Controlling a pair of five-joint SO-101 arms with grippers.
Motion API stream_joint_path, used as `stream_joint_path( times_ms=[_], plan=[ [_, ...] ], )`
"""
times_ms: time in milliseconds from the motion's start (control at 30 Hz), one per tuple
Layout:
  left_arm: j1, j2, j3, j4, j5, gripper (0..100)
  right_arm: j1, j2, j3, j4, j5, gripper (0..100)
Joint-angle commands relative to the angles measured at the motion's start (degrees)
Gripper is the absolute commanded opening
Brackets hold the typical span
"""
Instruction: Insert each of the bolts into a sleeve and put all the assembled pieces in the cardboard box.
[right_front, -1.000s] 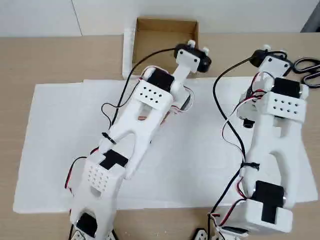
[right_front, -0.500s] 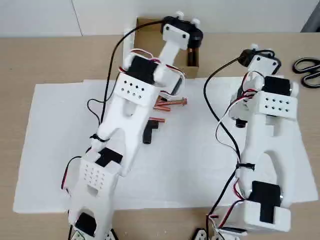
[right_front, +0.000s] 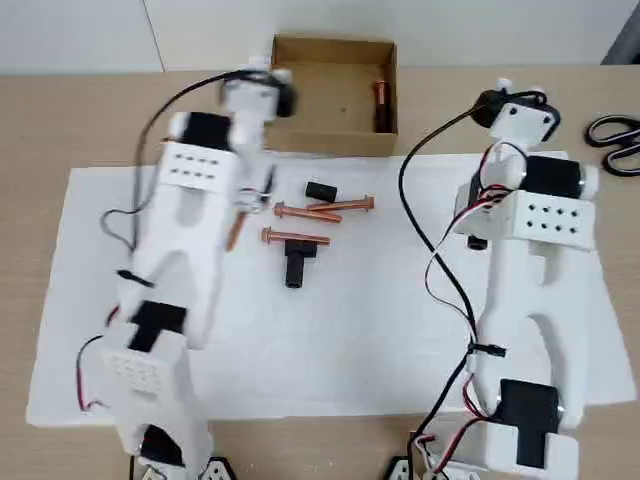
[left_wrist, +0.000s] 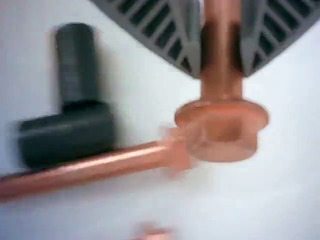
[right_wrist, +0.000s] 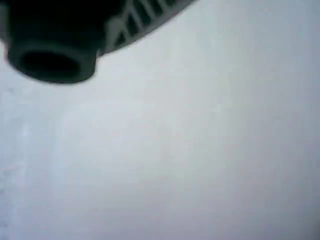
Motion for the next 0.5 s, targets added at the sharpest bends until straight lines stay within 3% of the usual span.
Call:
stream_joint_path(
  times_ms=[0, 233, 467],
  plan=[
    [-5.3, -4.0, 5.6, -5.7, 0.7, 1, -1.9, -2.8, -2.8, 0.0, 0.7, 0.3],
    [-8.2, -4.4, 19.1, -16.3, 0.8, 1, -4.7, -2.8, -2.9, -2.4, 0.7, 0.3],
    [-8.2, -4.0, 21.9, -20.8, 0.9, 1, -5.1, -2.8, -2.9, -2.5, 0.6, 0.3]
  ],
)
